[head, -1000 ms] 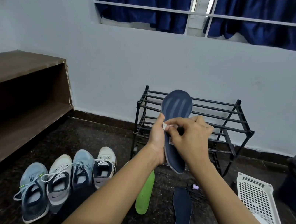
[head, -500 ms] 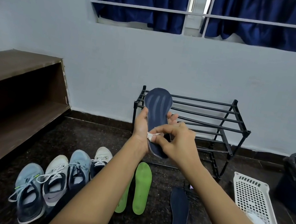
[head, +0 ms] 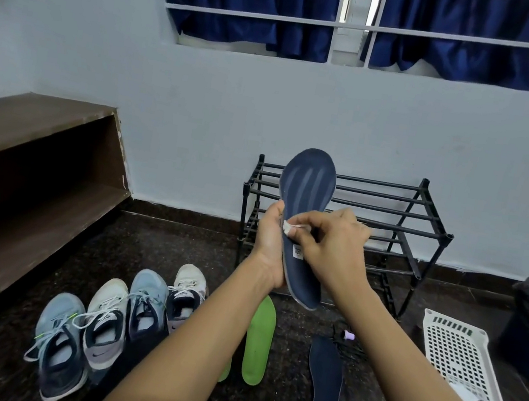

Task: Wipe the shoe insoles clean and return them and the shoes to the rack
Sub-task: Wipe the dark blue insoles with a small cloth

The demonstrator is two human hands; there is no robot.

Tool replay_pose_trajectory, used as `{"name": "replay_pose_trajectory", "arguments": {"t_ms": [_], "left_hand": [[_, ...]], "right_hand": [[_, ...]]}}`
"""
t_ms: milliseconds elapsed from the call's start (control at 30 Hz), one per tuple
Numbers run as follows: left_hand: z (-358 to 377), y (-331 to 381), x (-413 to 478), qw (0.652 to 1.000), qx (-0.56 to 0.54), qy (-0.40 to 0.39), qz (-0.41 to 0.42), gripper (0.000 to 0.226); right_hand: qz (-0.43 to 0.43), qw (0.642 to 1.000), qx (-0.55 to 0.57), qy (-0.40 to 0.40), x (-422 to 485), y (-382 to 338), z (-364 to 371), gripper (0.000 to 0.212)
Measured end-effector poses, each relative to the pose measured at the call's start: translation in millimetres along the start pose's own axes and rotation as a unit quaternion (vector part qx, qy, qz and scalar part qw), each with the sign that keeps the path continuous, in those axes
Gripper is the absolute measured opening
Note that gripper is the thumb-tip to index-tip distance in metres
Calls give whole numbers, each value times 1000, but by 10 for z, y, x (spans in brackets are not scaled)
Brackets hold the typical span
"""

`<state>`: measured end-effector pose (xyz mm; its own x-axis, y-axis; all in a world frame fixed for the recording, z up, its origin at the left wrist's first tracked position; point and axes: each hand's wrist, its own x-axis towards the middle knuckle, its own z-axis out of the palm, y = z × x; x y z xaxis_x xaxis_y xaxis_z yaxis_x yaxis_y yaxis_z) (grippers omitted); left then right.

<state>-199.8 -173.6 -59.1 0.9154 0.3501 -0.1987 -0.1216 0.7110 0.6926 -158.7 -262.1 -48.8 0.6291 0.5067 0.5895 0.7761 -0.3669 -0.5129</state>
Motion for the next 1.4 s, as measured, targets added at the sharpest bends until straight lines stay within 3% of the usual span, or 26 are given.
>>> {"name": "replay_pose_trajectory", "arguments": {"t_ms": [267,500,667,1133,1400], "left_hand": [[-100,239,38,999,-25,15,32,73],[-13,94,-34,999,4,36,9,74],[74,-53,-70,999,25,14,-43,75],[-87,224,68,997,-42,52,46,72],[-3,72,13,999,12,32,34,74]], "right_hand": [[-36,996,26,-83,-146,-73,41,14],[-58,994,-92,9,-152,18,54,12],[-16,990,-127,58,-50,121,-1,10],[-26,996,-55,-71,-206,-23,49,15],[-45,986,-156,24,-168,46,48,18]]}}
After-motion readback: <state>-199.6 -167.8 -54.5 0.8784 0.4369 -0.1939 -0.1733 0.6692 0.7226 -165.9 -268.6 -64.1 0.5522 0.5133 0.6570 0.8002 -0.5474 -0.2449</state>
